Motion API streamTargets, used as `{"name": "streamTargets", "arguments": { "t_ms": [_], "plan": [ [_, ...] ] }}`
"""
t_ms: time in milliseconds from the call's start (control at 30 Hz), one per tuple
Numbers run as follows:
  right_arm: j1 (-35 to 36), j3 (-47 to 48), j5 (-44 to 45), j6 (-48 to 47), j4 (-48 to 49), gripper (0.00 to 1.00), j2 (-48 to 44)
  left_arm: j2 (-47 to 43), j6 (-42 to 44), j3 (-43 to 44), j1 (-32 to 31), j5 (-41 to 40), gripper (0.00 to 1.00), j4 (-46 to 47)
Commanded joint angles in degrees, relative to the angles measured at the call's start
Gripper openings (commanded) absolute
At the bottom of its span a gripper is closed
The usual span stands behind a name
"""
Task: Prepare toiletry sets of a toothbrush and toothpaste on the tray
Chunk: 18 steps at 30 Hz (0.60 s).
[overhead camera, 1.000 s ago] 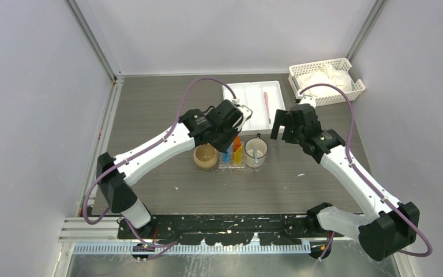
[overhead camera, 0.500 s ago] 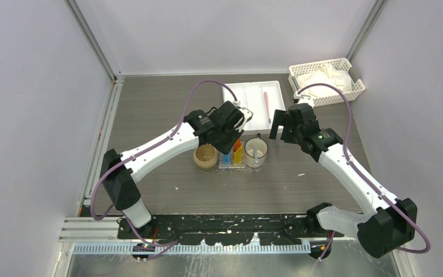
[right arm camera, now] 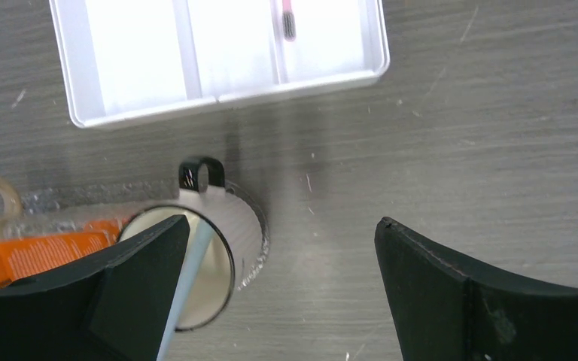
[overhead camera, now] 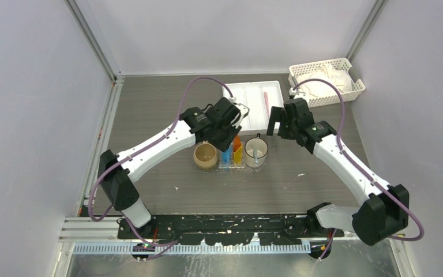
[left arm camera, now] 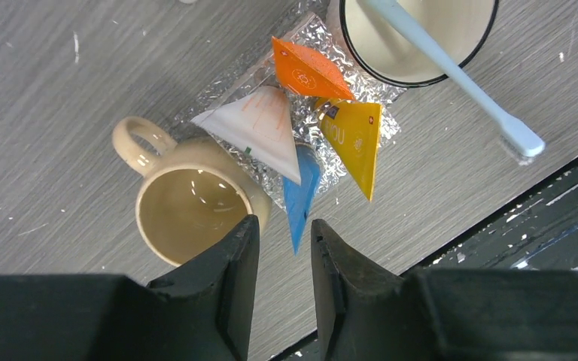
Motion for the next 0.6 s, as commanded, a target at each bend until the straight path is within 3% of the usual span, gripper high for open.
{"name": "streamTargets", "arguments": {
  "t_ms": [0, 133, 267, 567],
  "plan": [
    [-1.9, 9.3, -0.8, -0.8, 2.0, 1.00, 6.7, -7.5, 0.2, 5.4, 0.3, -2.0, 0.33, -1.7],
    [-4.8, 21.9, -3.1, -3.0, -1.0, 0.94, 21.0, -14.4, -1.4, 4.5, 0.3, -5.5, 0.37, -2.6],
    [-7.9, 35.6, -2.6, -4.4, -5.8, 0.77, 34.3, -21.5, -3.6, -1.5, 0.3, -7.5, 0.38, -2.0],
    [-13.9, 48.3, -7.9, -3.2, -7.7, 0.67, 50.7, -29.0, -5.0, -8.1, 0.3, -8.7, 0.40, -1.8]
  ]
}}
